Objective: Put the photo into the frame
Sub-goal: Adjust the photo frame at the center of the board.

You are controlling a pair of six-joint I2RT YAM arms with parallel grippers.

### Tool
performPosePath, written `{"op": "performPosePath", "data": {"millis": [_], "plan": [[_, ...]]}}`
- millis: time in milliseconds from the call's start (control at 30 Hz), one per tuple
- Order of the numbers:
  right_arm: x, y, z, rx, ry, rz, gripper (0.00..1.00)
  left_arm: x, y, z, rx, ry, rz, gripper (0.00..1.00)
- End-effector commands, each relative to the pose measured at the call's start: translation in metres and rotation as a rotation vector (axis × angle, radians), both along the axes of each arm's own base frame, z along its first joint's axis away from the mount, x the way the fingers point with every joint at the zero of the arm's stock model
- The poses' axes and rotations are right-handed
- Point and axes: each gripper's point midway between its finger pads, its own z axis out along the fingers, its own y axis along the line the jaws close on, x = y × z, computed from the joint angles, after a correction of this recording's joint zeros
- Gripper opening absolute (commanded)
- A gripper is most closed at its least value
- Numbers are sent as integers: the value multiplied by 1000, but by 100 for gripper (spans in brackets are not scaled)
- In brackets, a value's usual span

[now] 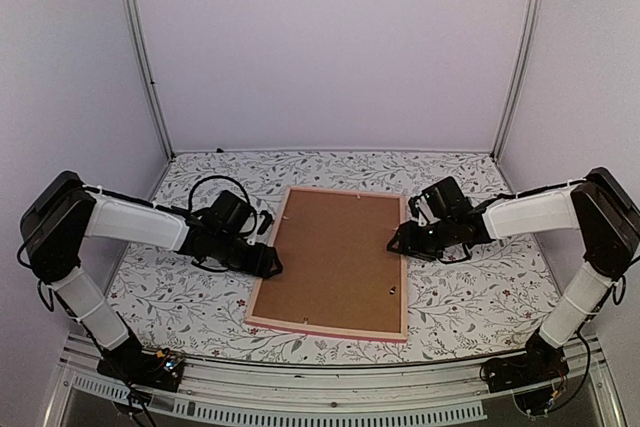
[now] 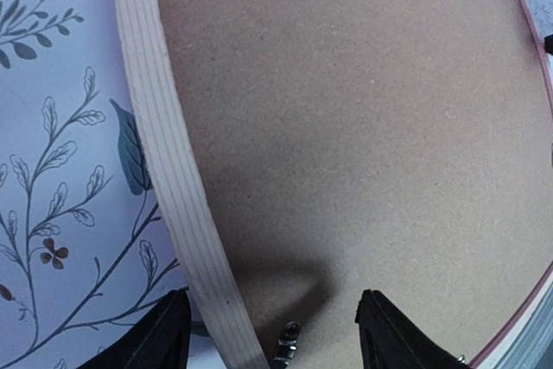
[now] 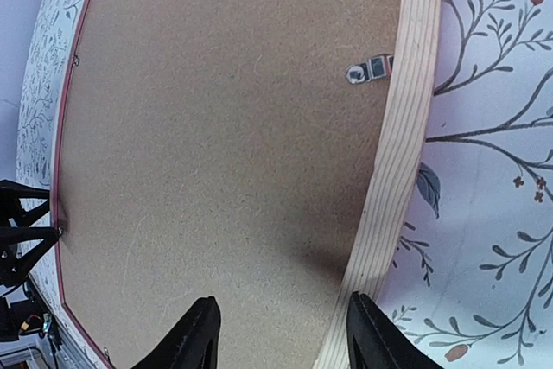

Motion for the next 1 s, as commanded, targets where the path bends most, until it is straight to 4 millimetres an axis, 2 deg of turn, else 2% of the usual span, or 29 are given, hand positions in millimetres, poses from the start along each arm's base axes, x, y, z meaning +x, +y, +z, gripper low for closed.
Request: {"op": "performPosePath", "data": {"millis": [0,267,333,467,567,867,967], "plan": [[-31,-4,-15,-62,71,24,53,5,-14,11,-66,-13,-30,69],[-43,-10,-26,-122,103,-12,51,-7,-16,9,-77,-2,-43,68],[-41,-17,-24,-143,87,-43,50,-8,-15,10,-75,-6,-39,68],[-40,-25,-3,-129,34,-84,51,-11,-12,8,-67,-8,-29,68],[-45,-29,-2,-136,42,-87,52,-13,-12,6,-64,-7,-26,68],[-51,-18,-18,-109,82,-52,46,-23,-17,7,-80,0,-38,68],[-48,-13,-22,-111,88,-44,40,-28,-17,6,-84,6,-39,68]]}}
